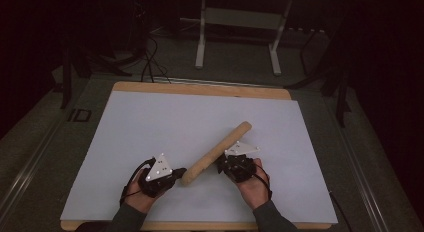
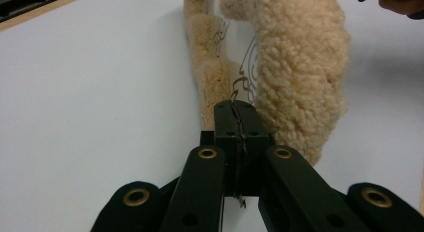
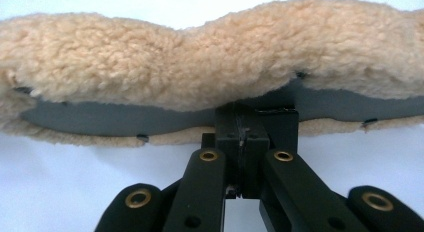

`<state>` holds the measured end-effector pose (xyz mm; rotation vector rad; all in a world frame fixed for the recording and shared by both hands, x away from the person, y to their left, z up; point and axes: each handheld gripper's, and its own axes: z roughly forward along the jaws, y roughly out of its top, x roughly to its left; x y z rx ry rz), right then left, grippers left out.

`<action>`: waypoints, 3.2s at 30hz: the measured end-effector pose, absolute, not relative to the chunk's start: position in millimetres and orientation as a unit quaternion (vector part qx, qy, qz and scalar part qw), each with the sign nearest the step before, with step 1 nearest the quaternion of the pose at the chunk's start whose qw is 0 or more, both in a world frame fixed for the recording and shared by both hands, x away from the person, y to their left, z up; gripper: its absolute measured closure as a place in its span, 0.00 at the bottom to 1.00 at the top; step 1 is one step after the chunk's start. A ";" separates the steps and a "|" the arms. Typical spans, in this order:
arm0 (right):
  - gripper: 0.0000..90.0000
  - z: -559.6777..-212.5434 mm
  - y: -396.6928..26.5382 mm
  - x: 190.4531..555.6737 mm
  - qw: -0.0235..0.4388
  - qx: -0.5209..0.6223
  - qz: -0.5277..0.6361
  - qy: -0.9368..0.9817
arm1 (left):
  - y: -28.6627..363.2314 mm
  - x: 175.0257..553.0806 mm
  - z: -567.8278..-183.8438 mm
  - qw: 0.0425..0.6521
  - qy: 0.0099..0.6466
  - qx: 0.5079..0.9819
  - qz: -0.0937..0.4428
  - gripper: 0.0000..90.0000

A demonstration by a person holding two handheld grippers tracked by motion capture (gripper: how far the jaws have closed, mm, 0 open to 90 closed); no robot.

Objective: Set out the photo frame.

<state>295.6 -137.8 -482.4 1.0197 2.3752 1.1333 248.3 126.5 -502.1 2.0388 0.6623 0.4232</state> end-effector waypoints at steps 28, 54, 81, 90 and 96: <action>1.00 -478.8 -139.6 307.4 0.164 0.362 0.388 0.831 | 107.0 244.5 -501.6 0.463 0.246 0.836 0.160 1.00; 1.00 -481.8 -141.2 307.1 0.162 0.363 0.390 0.830 | 88.2 241.2 -504.5 0.472 0.235 0.834 0.161 1.00; 1.00 -483.1 -135.8 303.9 0.126 0.330 0.400 0.846 | 70.7 236.8 -508.1 0.466 0.228 0.836 0.179 1.00; 1.00 -483.7 -134.4 304.0 0.118 0.325 0.400 0.849 | 59.2 235.6 -511.9 0.461 0.223 0.839 0.182 1.00; 1.00 -485.2 -134.2 304.4 0.117 0.324 0.396 0.851 | 54.2 235.3 -512.5 0.462 0.224 0.838 0.184 1.00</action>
